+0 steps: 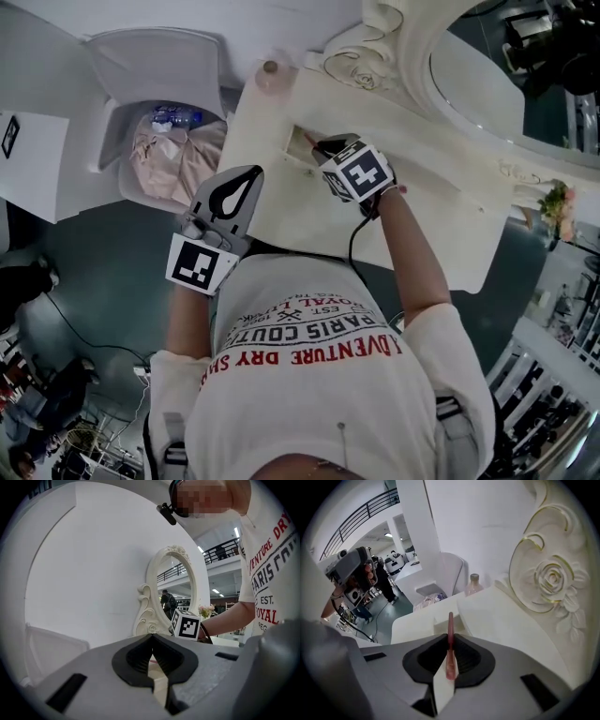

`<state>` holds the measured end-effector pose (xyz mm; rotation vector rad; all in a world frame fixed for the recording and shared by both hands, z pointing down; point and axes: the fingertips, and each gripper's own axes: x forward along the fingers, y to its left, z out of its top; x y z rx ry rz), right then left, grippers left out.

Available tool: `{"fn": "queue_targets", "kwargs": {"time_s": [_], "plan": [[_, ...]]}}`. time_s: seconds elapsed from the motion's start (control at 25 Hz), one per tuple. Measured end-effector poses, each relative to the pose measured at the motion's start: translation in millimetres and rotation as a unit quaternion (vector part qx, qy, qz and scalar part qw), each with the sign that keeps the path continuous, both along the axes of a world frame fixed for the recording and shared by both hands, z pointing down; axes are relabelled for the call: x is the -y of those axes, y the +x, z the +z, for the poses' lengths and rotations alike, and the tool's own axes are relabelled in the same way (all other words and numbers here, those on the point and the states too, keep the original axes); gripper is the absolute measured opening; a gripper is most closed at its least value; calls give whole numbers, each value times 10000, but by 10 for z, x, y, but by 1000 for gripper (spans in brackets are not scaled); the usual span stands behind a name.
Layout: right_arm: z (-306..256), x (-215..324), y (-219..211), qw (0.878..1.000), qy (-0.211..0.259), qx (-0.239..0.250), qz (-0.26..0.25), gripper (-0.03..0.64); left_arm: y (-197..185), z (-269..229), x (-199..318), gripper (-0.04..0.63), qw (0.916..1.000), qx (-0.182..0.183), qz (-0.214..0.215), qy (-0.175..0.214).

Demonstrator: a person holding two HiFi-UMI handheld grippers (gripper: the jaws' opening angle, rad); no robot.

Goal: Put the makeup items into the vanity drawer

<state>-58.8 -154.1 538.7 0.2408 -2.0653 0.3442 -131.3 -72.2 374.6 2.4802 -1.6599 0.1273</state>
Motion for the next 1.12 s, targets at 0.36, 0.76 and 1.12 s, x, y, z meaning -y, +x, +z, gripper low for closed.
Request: {"fn": "queue_targets", "kwargs": {"time_s": [0.36,0.76,1.12], "plan": [[379,0,-116,9984,-167,-543,57,44,-293,230,-66,8,9994,-118,-172,-288],[287,60,-170,9986,-122,-139,502,92,-360,289,-16,8,9994,-148,-4,-325],[-100,25,186,9944,43,294,1014,97,-117,122,130,7,9989,-99,449,-102]]}}
